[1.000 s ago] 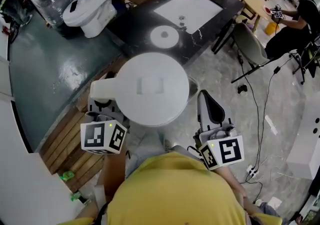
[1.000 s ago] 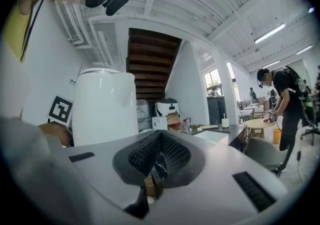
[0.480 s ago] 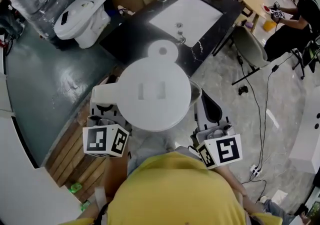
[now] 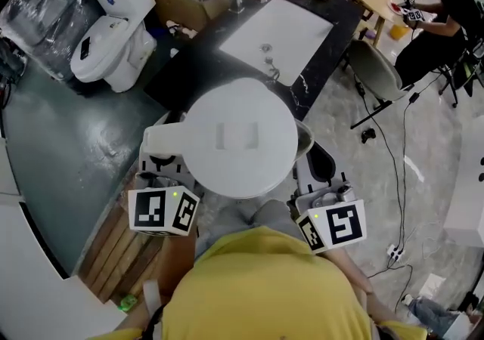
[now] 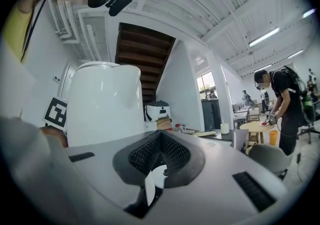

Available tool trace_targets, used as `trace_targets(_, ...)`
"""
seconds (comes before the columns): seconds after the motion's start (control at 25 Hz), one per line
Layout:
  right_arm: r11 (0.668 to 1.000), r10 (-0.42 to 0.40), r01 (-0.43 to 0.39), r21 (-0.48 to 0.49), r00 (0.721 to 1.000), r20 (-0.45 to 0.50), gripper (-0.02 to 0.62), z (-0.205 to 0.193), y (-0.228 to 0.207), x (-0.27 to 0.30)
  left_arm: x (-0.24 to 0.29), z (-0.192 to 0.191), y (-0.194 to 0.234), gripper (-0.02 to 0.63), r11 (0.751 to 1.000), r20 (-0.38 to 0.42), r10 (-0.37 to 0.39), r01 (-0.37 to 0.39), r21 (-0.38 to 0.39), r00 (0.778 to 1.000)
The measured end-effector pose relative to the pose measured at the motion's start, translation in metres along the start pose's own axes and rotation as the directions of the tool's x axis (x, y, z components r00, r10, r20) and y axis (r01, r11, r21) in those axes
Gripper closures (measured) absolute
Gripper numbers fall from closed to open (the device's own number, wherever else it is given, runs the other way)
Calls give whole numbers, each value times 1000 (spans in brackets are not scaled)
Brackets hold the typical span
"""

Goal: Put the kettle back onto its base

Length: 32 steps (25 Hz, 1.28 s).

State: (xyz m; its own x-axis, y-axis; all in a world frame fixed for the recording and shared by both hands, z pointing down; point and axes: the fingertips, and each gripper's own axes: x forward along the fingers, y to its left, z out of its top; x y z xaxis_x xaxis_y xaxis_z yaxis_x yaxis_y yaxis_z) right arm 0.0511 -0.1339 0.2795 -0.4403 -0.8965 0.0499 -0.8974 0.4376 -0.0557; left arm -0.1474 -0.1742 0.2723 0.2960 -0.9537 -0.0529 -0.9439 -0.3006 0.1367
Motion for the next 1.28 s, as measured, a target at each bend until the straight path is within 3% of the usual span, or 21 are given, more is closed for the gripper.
trace_targets(0.32, 1000, -1, 1, -4, 1000, -2, 580, 1, -2, 28, 24, -6, 8, 557, 1000, -7, 0, 0, -9, 1000)
trace_targets(1.28, 998, 70, -69, -12, 997, 23, 580, 18, -44, 98, 92, 0, 24, 557, 995, 18, 95, -95, 19, 995)
